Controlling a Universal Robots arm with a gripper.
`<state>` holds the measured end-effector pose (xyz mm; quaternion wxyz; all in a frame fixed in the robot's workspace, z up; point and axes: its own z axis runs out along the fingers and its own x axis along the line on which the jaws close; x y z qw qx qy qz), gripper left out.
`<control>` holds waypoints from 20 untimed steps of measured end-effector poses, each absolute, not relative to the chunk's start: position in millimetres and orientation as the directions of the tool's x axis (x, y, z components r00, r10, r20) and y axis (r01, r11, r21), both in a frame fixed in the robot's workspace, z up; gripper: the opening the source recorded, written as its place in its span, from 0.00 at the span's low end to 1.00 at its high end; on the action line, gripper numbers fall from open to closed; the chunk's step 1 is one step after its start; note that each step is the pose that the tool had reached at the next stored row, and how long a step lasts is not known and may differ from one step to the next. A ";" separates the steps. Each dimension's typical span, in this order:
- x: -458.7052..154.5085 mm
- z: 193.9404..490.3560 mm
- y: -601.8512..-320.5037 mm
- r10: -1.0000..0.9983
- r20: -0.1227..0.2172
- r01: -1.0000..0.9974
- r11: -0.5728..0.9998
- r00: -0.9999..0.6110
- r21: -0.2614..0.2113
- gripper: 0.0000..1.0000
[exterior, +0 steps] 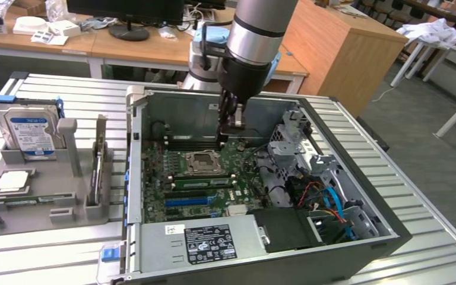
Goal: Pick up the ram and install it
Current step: 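Press down the ram until it locks into place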
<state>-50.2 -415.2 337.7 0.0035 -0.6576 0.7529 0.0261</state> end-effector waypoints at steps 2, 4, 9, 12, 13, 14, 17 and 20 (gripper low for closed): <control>-50.2 337.4 -415.2 -0.985 -0.040 -0.985 0.167 -0.168 0.035 0.11; -50.2 337.1 -415.2 -0.979 -0.039 -0.979 0.200 -0.202 0.035 0.11; -50.2 336.1 -415.2 -0.956 -0.039 -0.957 0.289 -0.290 0.035 0.11; -50.2 335.5 -415.2 -0.939 -0.040 -0.939 0.341 -0.343 0.035 0.11; -50.2 335.3 -415.2 -0.932 -0.039 -0.933 0.358 -0.359 0.035 0.11; -50.2 335.1 -415.2 -0.926 -0.039 -0.926 0.375 -0.376 0.035 0.11; -50.2 334.5 -415.2 -0.903 -0.039 -0.904 0.426 -0.427 0.035 0.11; -50.2 334.0 -415.2 -0.879 -0.040 -0.880 0.473 -0.475 0.035 0.11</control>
